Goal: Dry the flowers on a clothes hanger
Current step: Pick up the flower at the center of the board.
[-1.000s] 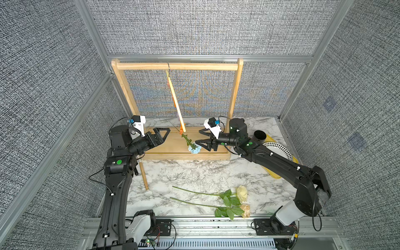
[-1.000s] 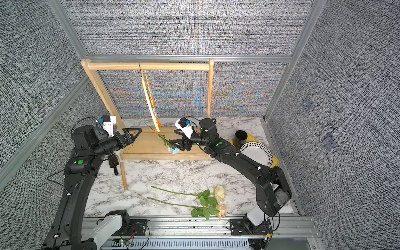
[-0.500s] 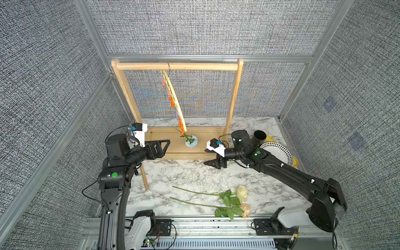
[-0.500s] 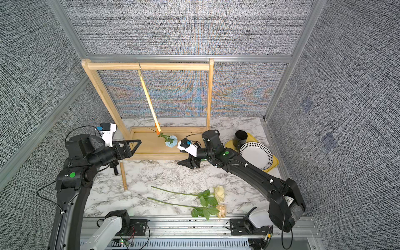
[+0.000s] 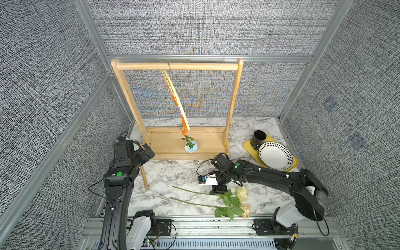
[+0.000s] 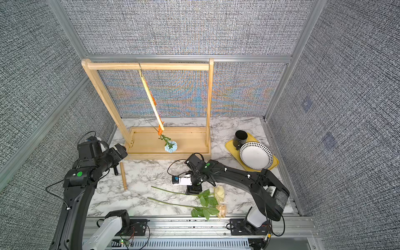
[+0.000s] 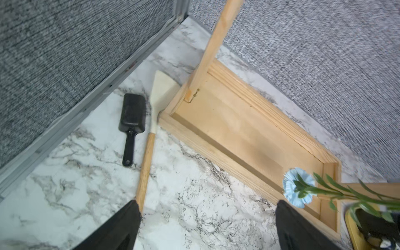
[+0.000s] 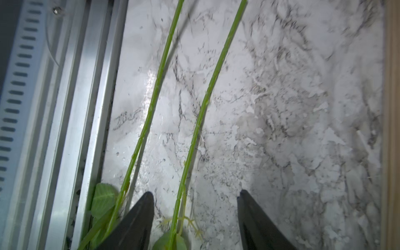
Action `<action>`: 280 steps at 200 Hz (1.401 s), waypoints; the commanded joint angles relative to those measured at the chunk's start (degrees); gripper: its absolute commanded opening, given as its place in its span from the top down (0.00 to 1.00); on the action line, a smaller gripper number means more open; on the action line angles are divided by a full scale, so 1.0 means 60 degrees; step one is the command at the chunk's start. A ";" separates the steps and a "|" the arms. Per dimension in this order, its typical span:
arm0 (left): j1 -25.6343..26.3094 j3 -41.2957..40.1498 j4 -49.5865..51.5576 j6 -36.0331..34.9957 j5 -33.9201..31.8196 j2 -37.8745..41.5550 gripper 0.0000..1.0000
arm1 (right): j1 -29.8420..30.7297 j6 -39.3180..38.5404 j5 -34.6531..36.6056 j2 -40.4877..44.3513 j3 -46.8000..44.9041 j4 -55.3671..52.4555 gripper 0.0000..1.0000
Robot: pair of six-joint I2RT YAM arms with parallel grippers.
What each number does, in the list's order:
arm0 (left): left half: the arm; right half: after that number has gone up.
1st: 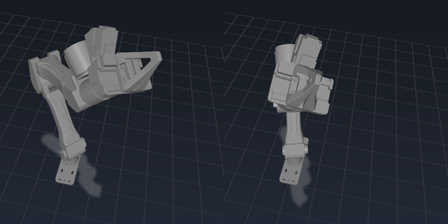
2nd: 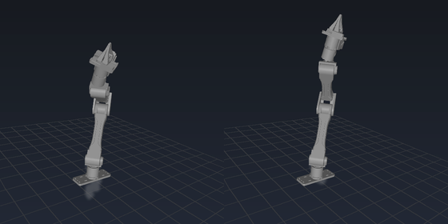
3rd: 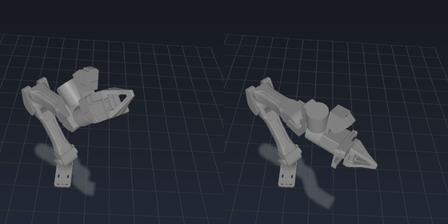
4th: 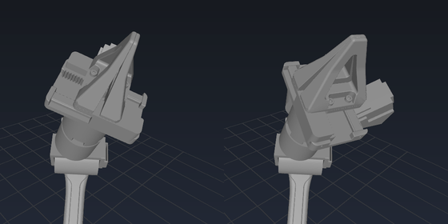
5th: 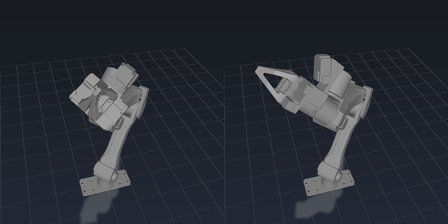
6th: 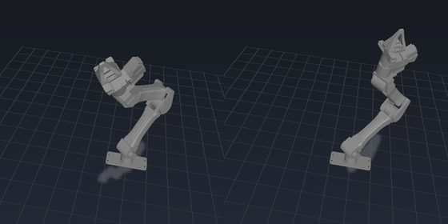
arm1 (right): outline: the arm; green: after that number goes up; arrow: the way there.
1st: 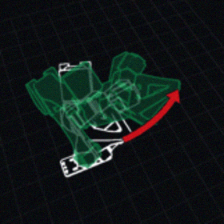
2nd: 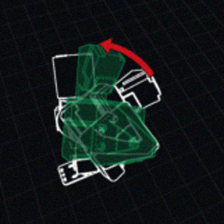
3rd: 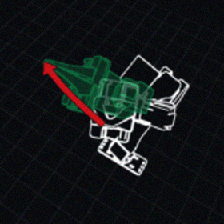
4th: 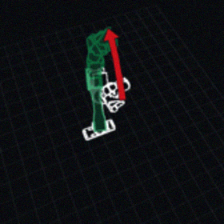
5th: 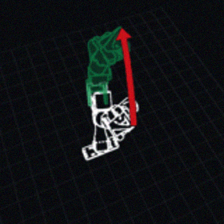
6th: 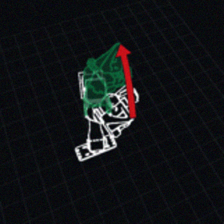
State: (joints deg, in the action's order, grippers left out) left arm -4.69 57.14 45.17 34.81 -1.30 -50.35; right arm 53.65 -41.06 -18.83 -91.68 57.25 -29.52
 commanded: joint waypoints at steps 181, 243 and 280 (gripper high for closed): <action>-0.0539 -0.0306 -0.0185 0.0492 0.3420 -0.0003 0.00 | -0.0422 0.0890 0.0210 0.1195 -0.1036 0.2690 0.94; -0.0537 0.0848 -0.1161 -0.1023 0.6476 0.0060 0.00 | -0.1793 0.2961 -0.0531 0.3080 -0.1056 0.5003 0.95; -0.0346 0.0760 -0.2794 -0.1066 0.9590 -0.0046 0.01 | -0.2428 0.4112 -0.1340 0.3710 -0.1544 0.6656 0.95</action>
State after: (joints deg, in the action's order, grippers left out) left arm -7.60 62.11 36.56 30.39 41.12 -50.13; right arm 40.34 -23.18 -22.17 -70.83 48.77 1.15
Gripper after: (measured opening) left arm 0.993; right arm 0.076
